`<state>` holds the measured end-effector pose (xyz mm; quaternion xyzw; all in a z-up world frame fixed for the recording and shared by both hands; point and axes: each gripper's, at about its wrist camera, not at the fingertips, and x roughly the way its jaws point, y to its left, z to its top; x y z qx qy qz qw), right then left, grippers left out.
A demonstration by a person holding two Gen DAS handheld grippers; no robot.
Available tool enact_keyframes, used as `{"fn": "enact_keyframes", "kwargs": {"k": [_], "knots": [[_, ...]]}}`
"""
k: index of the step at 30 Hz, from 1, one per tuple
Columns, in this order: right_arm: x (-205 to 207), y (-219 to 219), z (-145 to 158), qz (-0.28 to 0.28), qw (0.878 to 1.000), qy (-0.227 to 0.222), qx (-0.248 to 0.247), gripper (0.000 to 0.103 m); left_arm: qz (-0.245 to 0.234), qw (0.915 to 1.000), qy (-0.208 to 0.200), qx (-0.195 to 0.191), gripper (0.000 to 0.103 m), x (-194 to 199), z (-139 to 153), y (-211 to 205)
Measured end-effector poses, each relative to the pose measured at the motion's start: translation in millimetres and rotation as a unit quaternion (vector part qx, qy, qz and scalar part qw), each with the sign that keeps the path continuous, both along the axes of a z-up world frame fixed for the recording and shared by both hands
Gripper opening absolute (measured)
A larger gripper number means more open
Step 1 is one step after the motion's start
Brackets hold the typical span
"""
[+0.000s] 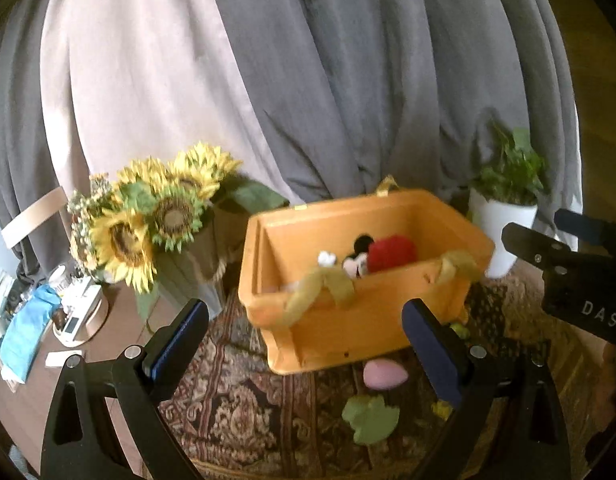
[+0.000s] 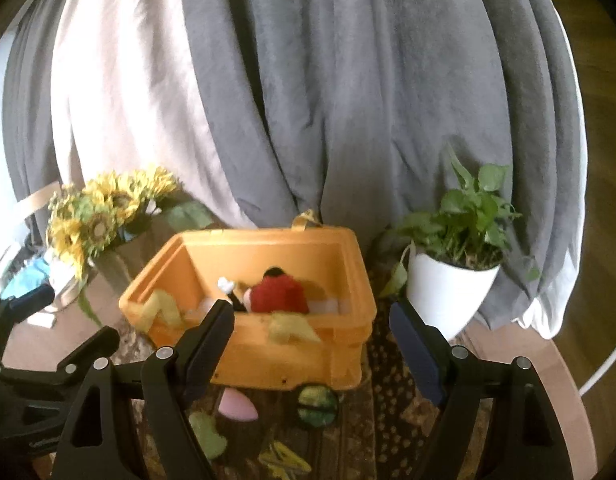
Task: Organize soft objects
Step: 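Withdraw both grippers from the crate toward the remaining toys beside it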
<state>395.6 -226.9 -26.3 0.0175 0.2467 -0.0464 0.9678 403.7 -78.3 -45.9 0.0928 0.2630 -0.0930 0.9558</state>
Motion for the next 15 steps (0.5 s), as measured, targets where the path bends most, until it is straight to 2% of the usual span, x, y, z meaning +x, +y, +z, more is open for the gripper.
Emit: {"fn": "enact_keyframes", "kwargs": {"k": [5, 15], "knots": [[-14, 7, -19, 0.001, 0.999, 0.032, -0.001, 0.081, -0.019, 0.9997, 0.015, 0.006, 0.099, -10, -15, 0], [-24, 9, -63, 0.004, 0.992, 0.125, 0.003, 0.081, -0.078, 0.9945, 0.040, 0.058, 0.099, -25, -49, -8]]}}
